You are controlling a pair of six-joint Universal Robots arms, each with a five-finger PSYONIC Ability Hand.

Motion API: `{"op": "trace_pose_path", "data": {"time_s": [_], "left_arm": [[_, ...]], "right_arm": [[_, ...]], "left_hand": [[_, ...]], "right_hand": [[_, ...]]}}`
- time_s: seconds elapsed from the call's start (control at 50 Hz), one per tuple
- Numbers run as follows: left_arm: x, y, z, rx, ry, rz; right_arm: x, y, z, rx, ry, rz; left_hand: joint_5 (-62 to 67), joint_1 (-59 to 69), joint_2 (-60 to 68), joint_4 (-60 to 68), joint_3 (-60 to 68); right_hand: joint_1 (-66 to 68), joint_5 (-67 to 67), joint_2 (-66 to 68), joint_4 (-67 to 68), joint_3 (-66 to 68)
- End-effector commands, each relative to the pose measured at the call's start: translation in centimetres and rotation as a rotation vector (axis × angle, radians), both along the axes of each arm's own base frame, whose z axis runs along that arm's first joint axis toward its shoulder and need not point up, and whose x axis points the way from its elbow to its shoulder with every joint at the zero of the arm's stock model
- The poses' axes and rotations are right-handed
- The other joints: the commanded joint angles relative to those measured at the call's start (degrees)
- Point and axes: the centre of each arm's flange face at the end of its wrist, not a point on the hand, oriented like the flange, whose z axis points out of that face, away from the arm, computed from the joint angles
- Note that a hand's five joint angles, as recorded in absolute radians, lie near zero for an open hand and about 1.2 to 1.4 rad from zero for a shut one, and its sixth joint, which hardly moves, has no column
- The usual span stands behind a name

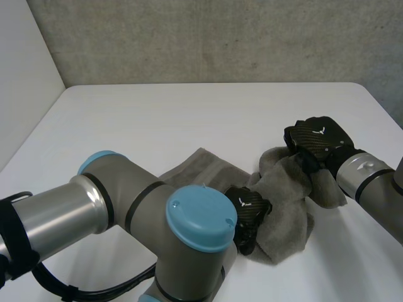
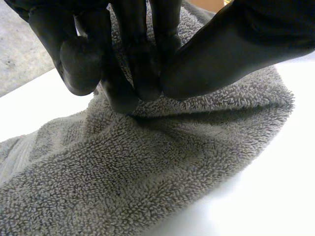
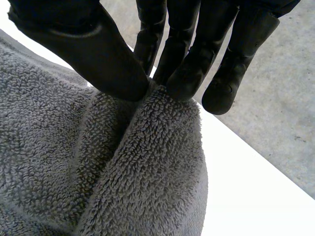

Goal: Fold the towel.

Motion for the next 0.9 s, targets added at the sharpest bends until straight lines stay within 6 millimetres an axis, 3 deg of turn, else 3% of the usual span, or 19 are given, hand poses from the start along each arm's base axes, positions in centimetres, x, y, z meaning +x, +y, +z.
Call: {"op": "trace_pose_path", "data": {"time_s": [0.02, 0.34, 0.48, 0.5, 0.52, 0.54, 0.56, 0.6, 0.66, 0.9], "left_arm": [[1.6, -6.2, 0.5, -0.145, 0.048, 0.057], [2.3, -6.0, 0.1, -0.113, 0.010, 0.062], [3.0, -5.5, 0.1, -0.105, -0.010, 0.061], [3.2, -5.2, -0.2, -0.098, -0.017, 0.056], [3.2, -5.2, -0.2, -0.098, -0.017, 0.056], [3.4, -4.9, -0.2, -0.092, -0.020, 0.054], [3.4, -4.9, -0.2, -0.092, -0.020, 0.054], [3.8, -4.6, -0.1, -0.087, -0.024, 0.052], [3.8, -4.2, -0.1, -0.081, -0.022, 0.048], [3.2, -3.7, -0.7, -0.081, -0.019, 0.029]], "right_arm": [[3.2, 0.8, 3.0, 0.042, 0.122, 0.089], [2.5, 0.2, 3.5, 0.023, 0.124, 0.063], [-0.4, -1.8, 5.0, -0.016, 0.118, -0.037], [-0.8, -1.9, 5.3, -0.025, 0.116, -0.049], [-0.8, -1.9, 5.3, -0.025, 0.116, -0.049], [-1.1, -2.0, 5.6, -0.033, 0.114, -0.060], [-1.1, -2.0, 5.6, -0.033, 0.114, -0.060], [-1.8, -2.4, 5.8, -0.036, 0.114, -0.082], [-2.3, -2.8, 5.8, -0.035, 0.115, -0.102], [-3.9, -3.7, 6.0, -0.047, 0.137, -0.204]], "left_hand": [[-37.3, -8.6, -14.6, -31.1, -31.5], [-37.3, -8.6, -14.6, -31.1, -31.5], [-37.3, -8.6, -14.6, -31.1, -31.5], [-46.6, -17.9, -23.9, -40.4, -40.8], [-46.7, -17.9, -24.0, -40.5, -40.9], [-59.2, -30.4, -36.4, -53.0, -53.4], [-59.3, -30.6, -36.6, -53.1, -53.5], [-80.9, -52.2, -58.2, -74.7, -75.1], [-91.9, -63.2, -69.2, -85.7, -86.1], [-93.0, -64.2, -70.2, -86.8, -87.1]], "right_hand": [[3.5, 3.0, 4.3, 2.5, 2.4], [3.5, 3.0, 4.3, 2.5, 2.4], [3.5, 3.0, 4.3, 2.5, 2.4], [3.5, 3.0, 4.3, 2.5, 2.4], [3.5, 3.0, 4.3, 2.5, 2.4], [3.5, 3.0, 4.3, 2.5, 2.4], [3.5, 3.0, 4.3, 2.5, 2.4], [3.5, 3.0, 4.3, 2.5, 2.4], [3.5, 3.0, 4.3, 2.5, 2.4], [3.5, 3.0, 4.3, 2.5, 2.4]]}}
